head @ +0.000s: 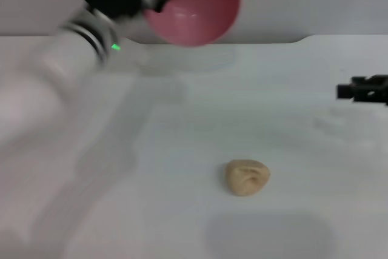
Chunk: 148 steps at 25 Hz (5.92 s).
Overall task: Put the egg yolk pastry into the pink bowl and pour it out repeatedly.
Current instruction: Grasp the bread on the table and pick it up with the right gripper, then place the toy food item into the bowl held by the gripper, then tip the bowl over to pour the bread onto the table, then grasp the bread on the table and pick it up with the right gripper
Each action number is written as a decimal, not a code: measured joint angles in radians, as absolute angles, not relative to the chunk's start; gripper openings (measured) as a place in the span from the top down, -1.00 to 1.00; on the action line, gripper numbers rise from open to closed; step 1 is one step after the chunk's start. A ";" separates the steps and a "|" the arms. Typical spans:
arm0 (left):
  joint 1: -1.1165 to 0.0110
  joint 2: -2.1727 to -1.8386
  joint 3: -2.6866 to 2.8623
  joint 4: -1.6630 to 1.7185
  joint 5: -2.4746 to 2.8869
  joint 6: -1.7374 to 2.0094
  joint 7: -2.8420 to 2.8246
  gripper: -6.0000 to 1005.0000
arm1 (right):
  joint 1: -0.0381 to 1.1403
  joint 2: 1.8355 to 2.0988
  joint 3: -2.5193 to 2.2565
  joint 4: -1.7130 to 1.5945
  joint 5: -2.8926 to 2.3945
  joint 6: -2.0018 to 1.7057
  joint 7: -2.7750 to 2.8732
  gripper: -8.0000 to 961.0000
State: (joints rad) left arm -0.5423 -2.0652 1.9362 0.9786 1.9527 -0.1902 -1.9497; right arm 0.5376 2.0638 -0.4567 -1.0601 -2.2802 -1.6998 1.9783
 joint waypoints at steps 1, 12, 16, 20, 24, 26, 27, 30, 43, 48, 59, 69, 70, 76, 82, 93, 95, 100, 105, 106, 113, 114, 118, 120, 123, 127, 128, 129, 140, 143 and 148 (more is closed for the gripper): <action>-0.547 -2.065 1.875 0.980 1.950 -0.115 -1.950 0.99 | 0.540 2.064 -0.481 -1.057 -2.281 -1.700 1.979 -0.14; -0.613 -2.048 1.187 1.134 2.405 1.083 -2.422 0.99 | 0.621 2.073 -0.896 -0.964 -2.280 -1.554 1.965 -0.12; -0.573 -2.057 1.176 1.252 2.505 1.231 -2.565 0.99 | 0.695 2.068 -1.041 -0.891 -2.286 -1.521 1.964 -0.11; -0.539 -2.057 1.178 1.311 2.501 1.323 -2.596 0.99 | 0.741 2.068 -1.162 -0.869 -2.297 -1.505 1.963 -0.11; -0.525 -2.056 1.171 1.338 2.505 1.368 -2.616 0.99 | 0.756 2.070 -1.266 -0.878 -2.310 -1.501 1.963 -0.10; -0.518 -2.056 1.174 1.347 2.502 1.374 -2.620 0.99 | 0.758 2.072 -1.300 -0.877 -2.313 -1.484 1.964 -0.10; -0.517 -2.056 1.176 1.348 2.501 1.376 -2.620 0.99 | 0.757 2.072 -1.320 -0.875 -2.313 -1.466 1.965 -0.09; -0.517 -2.057 1.182 1.351 2.499 1.388 -2.621 0.99 | 0.743 2.076 -1.388 -0.869 -2.314 -1.383 1.967 -0.09; -0.522 -2.057 1.183 1.352 2.500 1.423 -2.632 0.99 | 0.743 2.075 -1.576 -0.823 -2.319 -1.255 2.062 -0.07; -0.525 -2.057 1.185 1.352 2.500 1.424 -2.632 0.99 | 0.729 2.071 -1.473 -0.829 -2.324 -1.267 2.116 -0.06; -0.576 -2.058 1.295 1.329 2.498 1.427 -2.662 0.99 | 0.663 2.067 -1.096 -0.997 -2.304 -1.430 2.053 0.17; -0.737 -2.070 1.526 1.183 2.490 1.377 -2.755 0.99 | 0.664 2.070 -0.931 -1.192 -2.109 -1.709 1.899 0.29; -0.748 -2.070 1.555 1.176 2.485 1.364 -2.764 0.99 | 0.667 2.072 -0.958 -1.192 -2.108 -1.715 1.886 0.30; -0.780 -2.073 1.638 1.171 2.450 1.318 -2.798 0.99 | 0.707 2.075 -1.151 -1.152 -2.134 -1.703 1.892 0.40; -0.783 -2.073 1.651 1.172 2.409 1.311 -2.800 0.99 | 0.729 2.076 -1.237 -1.119 -2.199 -1.638 1.956 0.42; -0.773 -2.069 1.644 1.165 2.406 1.277 -2.799 0.99 | 0.690 2.073 -1.074 -1.161 -2.240 -1.668 2.043 -0.01; -0.773 -2.068 1.644 1.164 2.410 1.272 -2.797 0.99 | 0.684 2.074 -1.058 -1.170 -2.235 -1.698 2.041 -0.02; -0.772 -2.067 1.648 1.162 2.415 1.247 -2.790 0.99 | 0.681 2.074 -1.029 -1.184 -2.228 -1.734 2.056 -0.02; -0.721 -2.065 1.653 1.183 2.431 1.157 -2.736 0.99 | 0.661 2.067 -0.859 -1.175 -2.240 -1.728 2.128 -0.02; -0.697 -2.064 1.653 1.199 2.432 1.124 -2.711 0.99 | 0.647 2.067 -0.811 -1.175 -2.243 -1.726 2.128 -0.02; -0.472 -2.062 1.779 1.328 2.421 0.674 -2.529 0.99 | 0.542 2.066 -0.474 -1.170 -2.245 -1.726 2.077 -0.03; -0.435 -2.062 1.833 1.331 2.423 0.565 -2.484 0.99 | 0.525 2.068 -0.435 -1.168 -2.244 -1.725 2.066 -0.03; -0.319 -2.064 2.125 1.230 2.435 -0.044 -2.265 0.99 | 0.465 2.074 -0.303 -1.124 -2.241 -1.730 2.046 -0.03; -0.315 -2.065 2.188 1.181 2.439 -0.187 -2.215 0.99 | 0.456 2.074 -0.282 -1.116 -2.241 -1.729 2.044 -0.03; -0.337 -2.072 2.338 1.046 2.445 -0.480 -2.092 0.99 | 0.440 2.075 -0.240 -1.102 -2.240 -1.730 2.036 -0.03; -0.398 -2.078 2.502 0.884 2.440 -0.743 -1.884 0.99 | 0.437 2.075 -0.227 -1.093 -2.239 -1.733 2.030 -0.03; -0.410 -2.079 2.528 0.857 2.432 -0.787 -1.824 0.99 | 0.437 2.075 -0.229 -1.088 -2.240 -1.731 2.028 -0.03; -0.419 -2.079 2.538 0.844 2.424 -0.811 -1.784 0.99 | 0.438 2.075 -0.231 -1.080 -2.241 -1.729 2.021 -0.03; -0.452 -2.079 2.553 0.828 2.358 -0.845 -1.757 0.99 | 0.451 2.071 -0.234 -1.051 -2.239 -1.723 1.984 -0.03; -0.471 -2.078 2.533 0.845 2.214 -0.814 -1.804 0.99 | 0.464 2.070 -0.237 -1.027 -2.238 -1.726 1.945 -0.04; -0.464 -2.071 2.341 0.965 1.995 -0.552 -1.842 0.99 | 0.492 2.067 -0.289 -0.968 -2.236 -1.722 1.881 -0.04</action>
State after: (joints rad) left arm -0.4636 -2.0712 2.3413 0.9653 1.9952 -0.5522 -1.8421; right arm 0.4916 2.0673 -0.2891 -0.9676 -2.2362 -1.7218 1.8812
